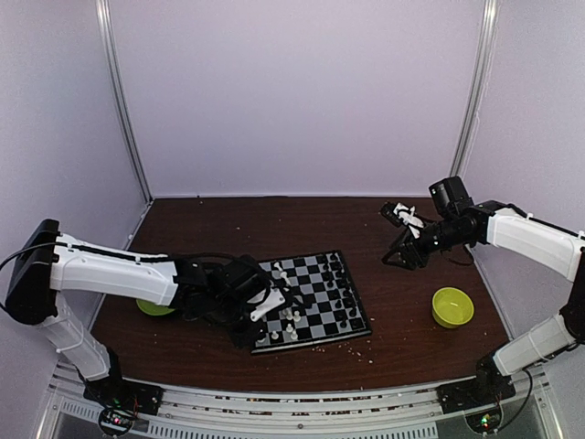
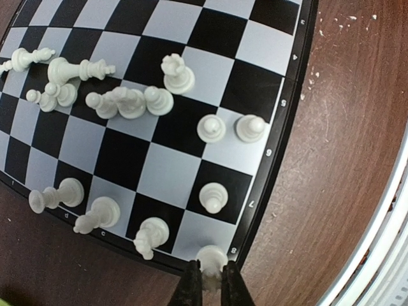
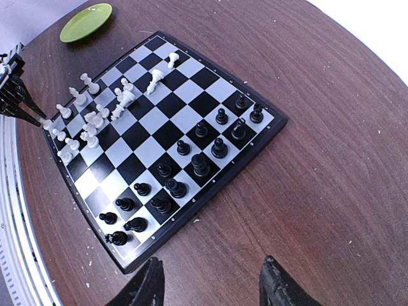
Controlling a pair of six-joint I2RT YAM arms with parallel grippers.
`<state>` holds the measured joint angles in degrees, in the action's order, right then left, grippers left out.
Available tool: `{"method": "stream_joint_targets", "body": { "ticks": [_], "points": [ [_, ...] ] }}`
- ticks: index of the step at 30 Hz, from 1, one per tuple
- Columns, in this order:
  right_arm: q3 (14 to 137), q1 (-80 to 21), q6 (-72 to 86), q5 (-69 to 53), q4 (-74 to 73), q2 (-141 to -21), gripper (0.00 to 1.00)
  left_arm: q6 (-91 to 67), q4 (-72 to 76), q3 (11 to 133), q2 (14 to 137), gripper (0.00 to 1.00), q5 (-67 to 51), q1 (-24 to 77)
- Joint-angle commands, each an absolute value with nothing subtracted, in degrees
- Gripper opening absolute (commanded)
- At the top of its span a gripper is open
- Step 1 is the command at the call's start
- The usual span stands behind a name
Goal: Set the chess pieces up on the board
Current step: Place the rook at h1.
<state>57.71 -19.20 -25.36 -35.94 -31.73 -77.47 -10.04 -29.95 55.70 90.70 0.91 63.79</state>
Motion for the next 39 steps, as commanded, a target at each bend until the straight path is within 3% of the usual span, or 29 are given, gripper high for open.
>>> {"method": "stream_joint_targets", "body": {
  "ticks": [1,19,30,39],
  "points": [
    [58.1,-18.9,-25.9,-35.4,-32.0,-77.1,0.51,-11.0,-27.9,57.0,91.9,0.03,1.9,64.4],
    [58.2,-18.9,-26.1,-35.7,-32.3,-77.0,0.51,-11.5,-28.5,58.3,95.4,0.04,3.9,64.4],
    [58.2,-18.9,-26.1,-36.0,-32.3,-76.9,0.51,-11.7,-31.0,57.7,92.3,0.13,3.6,64.4],
    [58.2,-18.9,-25.8,-36.5,-32.4,-76.8,0.51,-10.5,-36.2,62.3,86.3,0.26,3.7,64.4]
  ]
}}
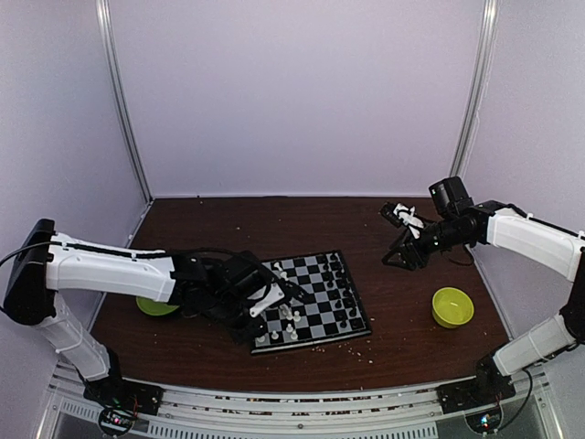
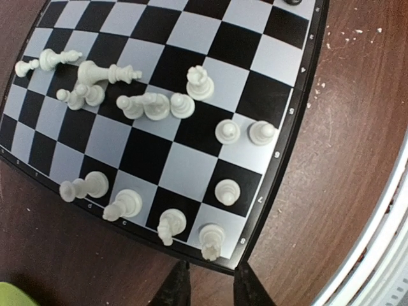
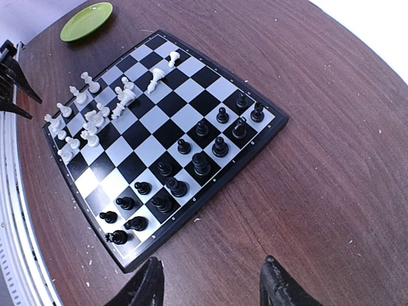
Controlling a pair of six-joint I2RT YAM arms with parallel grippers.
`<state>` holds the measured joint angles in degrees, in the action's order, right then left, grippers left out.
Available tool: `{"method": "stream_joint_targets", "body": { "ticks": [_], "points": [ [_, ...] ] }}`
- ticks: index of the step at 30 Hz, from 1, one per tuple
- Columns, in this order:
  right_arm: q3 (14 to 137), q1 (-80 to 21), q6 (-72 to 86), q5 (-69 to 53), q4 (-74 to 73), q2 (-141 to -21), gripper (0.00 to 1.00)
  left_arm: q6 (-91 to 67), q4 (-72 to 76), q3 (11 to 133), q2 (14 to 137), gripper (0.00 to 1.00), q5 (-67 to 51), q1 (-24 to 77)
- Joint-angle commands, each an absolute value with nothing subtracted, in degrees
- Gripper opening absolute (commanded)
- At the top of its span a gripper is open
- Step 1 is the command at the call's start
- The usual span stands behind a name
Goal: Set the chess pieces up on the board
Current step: Place the rook at h1, then pick up the bishop from the chessboard.
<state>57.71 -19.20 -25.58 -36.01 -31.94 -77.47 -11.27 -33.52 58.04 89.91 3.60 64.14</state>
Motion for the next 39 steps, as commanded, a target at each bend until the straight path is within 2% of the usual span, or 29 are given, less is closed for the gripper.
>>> {"method": "stream_joint_targets", "body": {
  "ticks": [1,5,11,19,24,29,34,39],
  "points": [
    [58.2,-18.9,-25.7,-36.7,-32.4,-76.9,0.51,-10.3,-36.8,63.4,85.8,0.27,4.1,64.4],
    [58.3,-18.9,-25.5,-36.8,-32.3,-77.4,0.51,-9.0,-37.3,68.0,86.8,0.31,7.0,62.6],
    [58.6,-18.9,-26.1,-36.1,-32.7,-78.7,0.51,-7.7,-36.4,76.5,94.1,0.32,4.9,53.6],
    [58.6,-18.9,-26.3,-35.0,-32.6,-80.2,0.51,-11.1,-39.2,95.9,111.1,0.29,-0.2,42.4],
    [58.7,-18.9,-26.3,-35.7,-33.0,-80.9,0.51,-18.2,-43.9,107.7,121.1,0.31,1.3,41.9],
    [59.3,-18.9,-26.9,-34.8,-33.5,-81.4,0.51,-21.5,-44.5,109.6,123.7,0.33,-1.1,42.2],
    [59.5,-18.9,-26.9,-35.6,-33.9,-81.6,0.52,-2.5,-47.1,109.2,122.7,0.36,-6.1,44.1],
    [59.8,-18.9,-27.4,-35.9,-34.5,-82.0,0.52,18.0,-48.0,101.8,118.1,0.4,-9.0,44.2]
  ]
}}
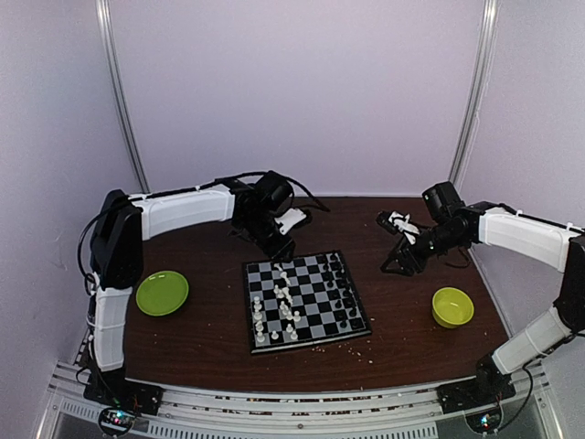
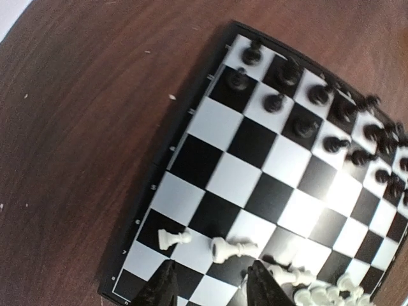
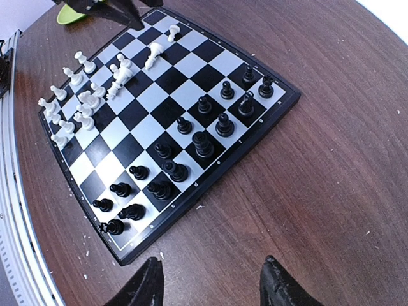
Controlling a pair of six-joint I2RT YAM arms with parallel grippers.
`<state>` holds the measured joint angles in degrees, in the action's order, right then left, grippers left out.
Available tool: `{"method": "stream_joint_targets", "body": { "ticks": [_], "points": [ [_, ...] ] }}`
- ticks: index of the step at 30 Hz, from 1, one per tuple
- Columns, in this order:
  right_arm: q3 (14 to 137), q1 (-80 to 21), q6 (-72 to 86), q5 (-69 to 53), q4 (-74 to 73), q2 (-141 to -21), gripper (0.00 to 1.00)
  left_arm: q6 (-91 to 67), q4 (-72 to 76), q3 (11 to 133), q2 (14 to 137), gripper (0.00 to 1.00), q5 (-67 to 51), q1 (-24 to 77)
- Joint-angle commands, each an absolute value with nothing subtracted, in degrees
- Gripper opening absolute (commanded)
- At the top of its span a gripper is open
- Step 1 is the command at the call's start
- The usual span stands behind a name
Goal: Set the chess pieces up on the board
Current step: Pick up the bishop from the chessboard.
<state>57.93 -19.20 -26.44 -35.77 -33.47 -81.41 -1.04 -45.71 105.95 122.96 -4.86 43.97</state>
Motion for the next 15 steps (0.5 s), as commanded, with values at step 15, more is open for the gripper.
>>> {"method": "stream_joint_targets", "body": {
  "ticks": [15],
  "points": [
    [59.7,-18.9,-27.3,-35.9,-34.5,-82.2,0.52,35.6,-56.1,111.1,126.5,0.43,-12.0,44.0]
  ]
}}
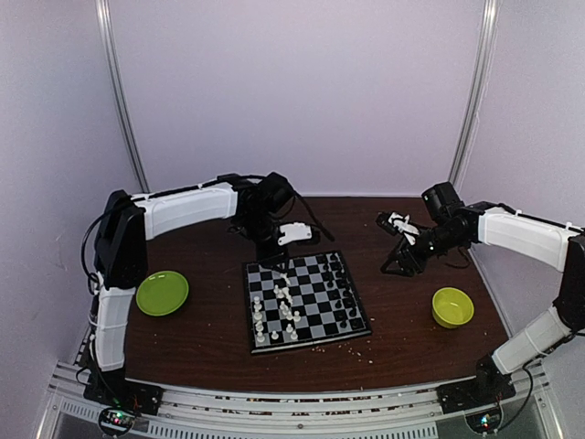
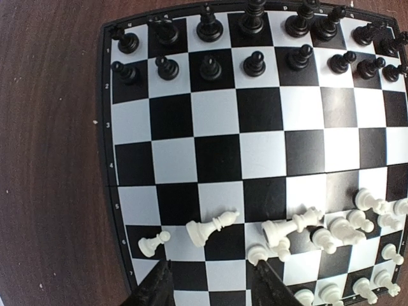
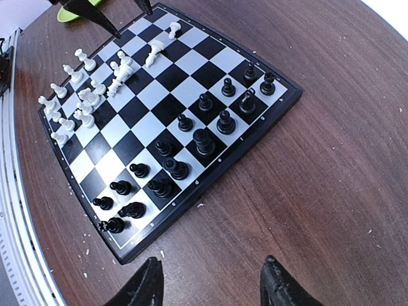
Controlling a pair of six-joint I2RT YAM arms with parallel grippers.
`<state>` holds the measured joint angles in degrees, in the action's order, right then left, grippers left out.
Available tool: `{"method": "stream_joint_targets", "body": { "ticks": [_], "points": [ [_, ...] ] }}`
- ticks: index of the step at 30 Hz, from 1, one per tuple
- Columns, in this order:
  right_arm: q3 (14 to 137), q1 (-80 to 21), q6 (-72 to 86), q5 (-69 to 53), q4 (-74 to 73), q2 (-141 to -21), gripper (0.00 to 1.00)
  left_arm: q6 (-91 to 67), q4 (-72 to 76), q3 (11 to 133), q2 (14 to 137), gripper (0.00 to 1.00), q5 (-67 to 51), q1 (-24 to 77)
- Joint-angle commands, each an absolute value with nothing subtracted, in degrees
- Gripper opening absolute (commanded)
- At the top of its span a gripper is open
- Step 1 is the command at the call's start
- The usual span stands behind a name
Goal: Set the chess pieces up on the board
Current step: Pick up the bishop from the chessboard.
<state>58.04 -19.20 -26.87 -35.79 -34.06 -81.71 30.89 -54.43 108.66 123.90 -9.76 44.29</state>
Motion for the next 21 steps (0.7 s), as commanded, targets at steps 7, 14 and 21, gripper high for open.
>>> {"method": "stream_joint_targets", "body": {
  "ticks": [7,14,21],
  "points": [
    [59.9,-18.9,-27.4,-36.0,-34.8,-83.1,0.52,37.3,-57.3,113.2,130.2,0.43,-12.2,43.9],
    [60.0,-18.8,-27.5,-36.1,-35.0,-83.7,0.52,37.6,-57.2,114.4,133.0,0.42,-10.9,43.9],
    [60.1,-18.9,-27.7,-36.2,-35.1,-84.3,0.52,37.7,-56.6,114.5,133.8,0.4,-10.9,43.8]
  ]
}}
